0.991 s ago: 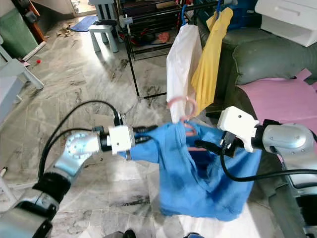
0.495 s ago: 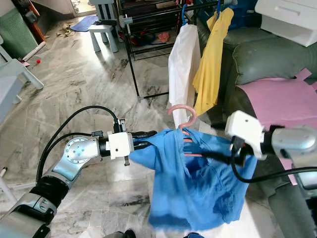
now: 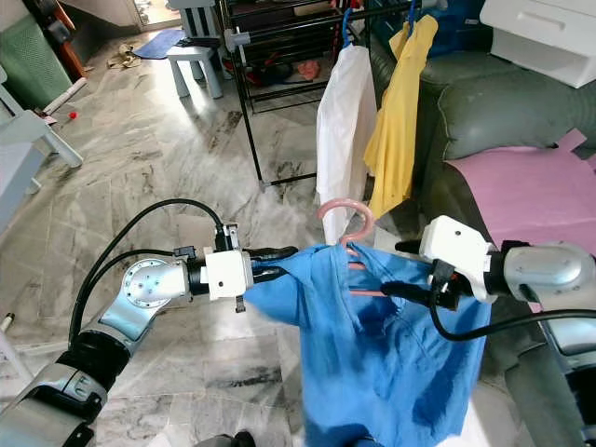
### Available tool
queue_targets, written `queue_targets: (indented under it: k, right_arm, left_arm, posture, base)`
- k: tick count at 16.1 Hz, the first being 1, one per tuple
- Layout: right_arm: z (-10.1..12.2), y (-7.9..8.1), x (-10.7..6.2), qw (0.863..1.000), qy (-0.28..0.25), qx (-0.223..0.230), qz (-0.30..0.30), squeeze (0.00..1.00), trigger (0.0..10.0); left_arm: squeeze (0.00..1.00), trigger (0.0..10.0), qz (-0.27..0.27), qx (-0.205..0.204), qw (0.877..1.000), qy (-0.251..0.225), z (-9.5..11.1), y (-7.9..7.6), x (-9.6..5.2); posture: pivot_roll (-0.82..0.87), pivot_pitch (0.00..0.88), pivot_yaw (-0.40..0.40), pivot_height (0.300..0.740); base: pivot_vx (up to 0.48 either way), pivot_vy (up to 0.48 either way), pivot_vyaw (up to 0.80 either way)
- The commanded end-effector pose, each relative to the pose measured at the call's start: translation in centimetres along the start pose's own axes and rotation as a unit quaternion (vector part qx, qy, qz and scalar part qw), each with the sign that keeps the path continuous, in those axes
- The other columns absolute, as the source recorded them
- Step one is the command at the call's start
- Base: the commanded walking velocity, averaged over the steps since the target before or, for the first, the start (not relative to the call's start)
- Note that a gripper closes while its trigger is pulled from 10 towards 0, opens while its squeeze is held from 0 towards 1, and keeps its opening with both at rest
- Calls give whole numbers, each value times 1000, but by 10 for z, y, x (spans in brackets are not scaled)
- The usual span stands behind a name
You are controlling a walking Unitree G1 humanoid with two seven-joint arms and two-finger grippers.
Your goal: Hang hanger
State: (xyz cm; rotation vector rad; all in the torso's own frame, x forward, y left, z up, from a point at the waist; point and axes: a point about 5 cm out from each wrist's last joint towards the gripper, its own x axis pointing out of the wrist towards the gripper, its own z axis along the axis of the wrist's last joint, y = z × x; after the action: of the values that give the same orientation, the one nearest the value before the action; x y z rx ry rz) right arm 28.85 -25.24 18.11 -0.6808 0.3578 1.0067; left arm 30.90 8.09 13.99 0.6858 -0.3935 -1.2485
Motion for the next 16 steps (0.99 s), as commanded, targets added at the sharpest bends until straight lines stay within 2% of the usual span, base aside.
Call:
queue_targets:
  k: [1, 3, 9, 16]
  right_arm:
    - [0, 0, 2, 1000, -1, 4, 0, 0, 0]
    - [-2, -1, 2, 1000, 10, -1, -1, 0, 0]
    - [2, -3, 7, 1000, -8, -22, -8, 0, 0]
    - [2, -4, 6, 1000, -18, -4, -7, 0, 0]
  left_arm:
    - [0, 10000, 8, 12, 1000, -10, 4, 2, -2]
    - [0, 10000, 9, 13, 1000, -10, 4, 2, -2]
    - [0, 10000, 11, 15, 1000, -8, 3, 1, -1]
    - [0, 10000, 12, 15, 1000, 0, 1, -1, -2]
  posture:
    - [-150, 147, 109, 740]
    - [-150, 145, 107, 740]
    - [-149, 139, 100, 740]
    - [-153, 138, 98, 740]
  base:
    - [0, 0, 0]
    - [0, 0, 0]
    - [0, 0, 0]
    - [0, 0, 0]
